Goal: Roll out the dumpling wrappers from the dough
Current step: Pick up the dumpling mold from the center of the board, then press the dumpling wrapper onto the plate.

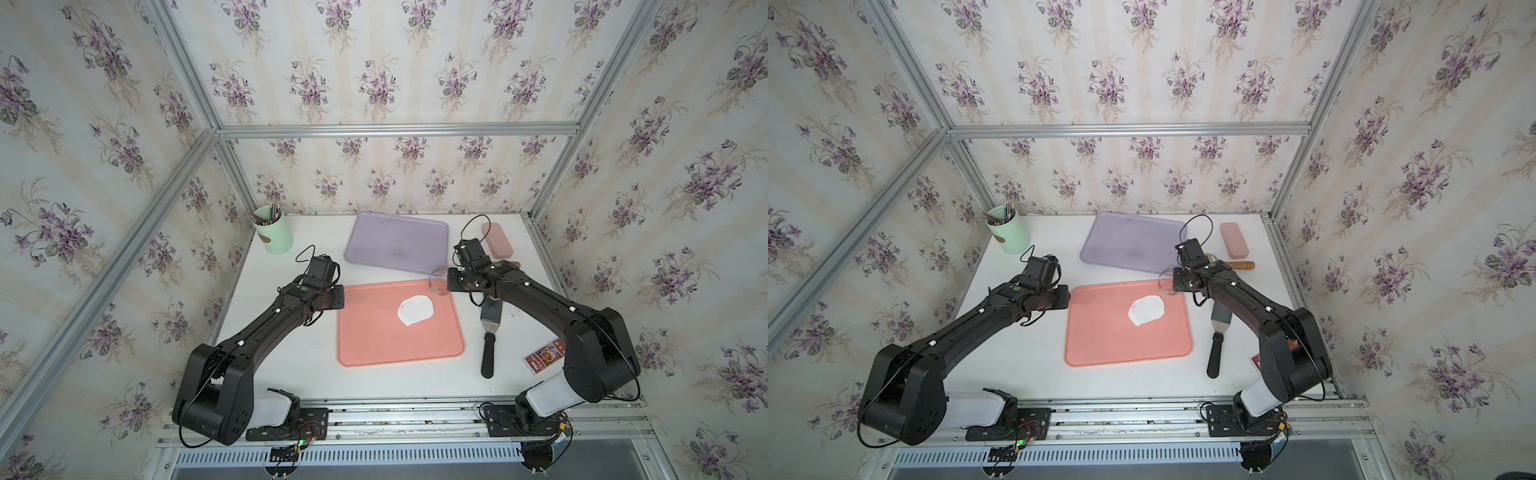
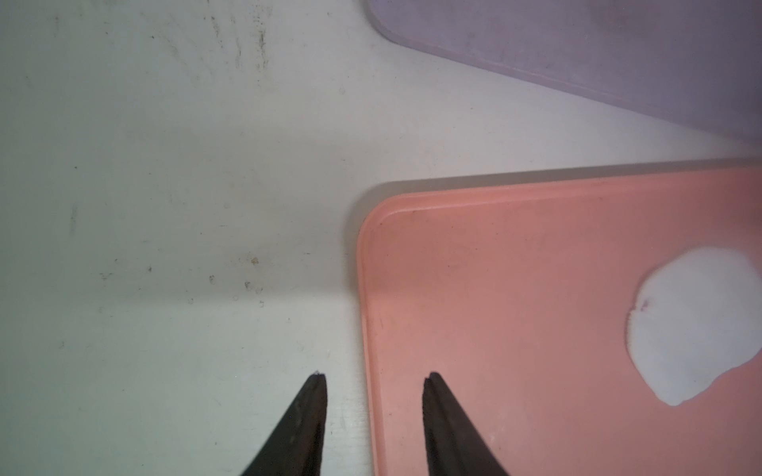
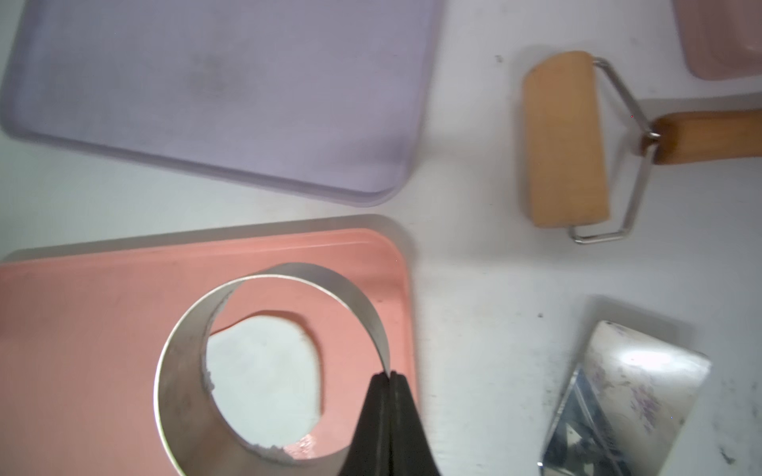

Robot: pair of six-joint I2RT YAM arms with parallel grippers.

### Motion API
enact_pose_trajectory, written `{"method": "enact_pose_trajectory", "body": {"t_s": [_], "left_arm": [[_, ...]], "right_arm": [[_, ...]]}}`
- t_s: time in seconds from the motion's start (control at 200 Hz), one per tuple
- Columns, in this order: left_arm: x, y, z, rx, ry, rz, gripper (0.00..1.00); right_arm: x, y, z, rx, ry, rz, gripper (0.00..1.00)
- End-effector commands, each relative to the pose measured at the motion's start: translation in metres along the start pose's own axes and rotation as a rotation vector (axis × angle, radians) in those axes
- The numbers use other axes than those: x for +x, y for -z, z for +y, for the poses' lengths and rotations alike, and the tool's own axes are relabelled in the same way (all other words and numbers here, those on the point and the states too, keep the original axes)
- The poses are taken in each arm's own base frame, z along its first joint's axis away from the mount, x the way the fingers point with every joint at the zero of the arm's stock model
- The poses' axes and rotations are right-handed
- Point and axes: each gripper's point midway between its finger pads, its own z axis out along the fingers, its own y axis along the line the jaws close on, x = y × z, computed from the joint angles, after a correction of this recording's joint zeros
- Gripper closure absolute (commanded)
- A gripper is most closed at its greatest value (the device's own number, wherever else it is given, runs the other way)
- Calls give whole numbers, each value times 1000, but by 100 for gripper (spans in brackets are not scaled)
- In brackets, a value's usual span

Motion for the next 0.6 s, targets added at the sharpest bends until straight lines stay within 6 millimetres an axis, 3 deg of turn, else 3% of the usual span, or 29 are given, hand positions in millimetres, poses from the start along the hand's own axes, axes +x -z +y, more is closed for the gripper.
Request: {"method": "enact_pose_trajectory", "body": {"t_s": [0.0,0.155,0.265,0.39,0.519,0.594], "left_arm": [[-1,0,-3,39,28,-18,57],[-1,0,-4,49,29,-11,30],[0,-1,-5,53,29,-11,30],[0,-2,-4,46,27,-2,21],[0,-4,-5,44,27,7,5],[0,-6,-5,44,26,12,5]], "right_arm": [[22,-6,31,-4,56,70,100],[43,-26,53,-22,110,131,100],[51,-35,56,-17,130,145,100],[61,-43,52,0,142,164,100],[66,-49,44,39,161,177,100],[60,-49,40,67,164,153,100]]}}
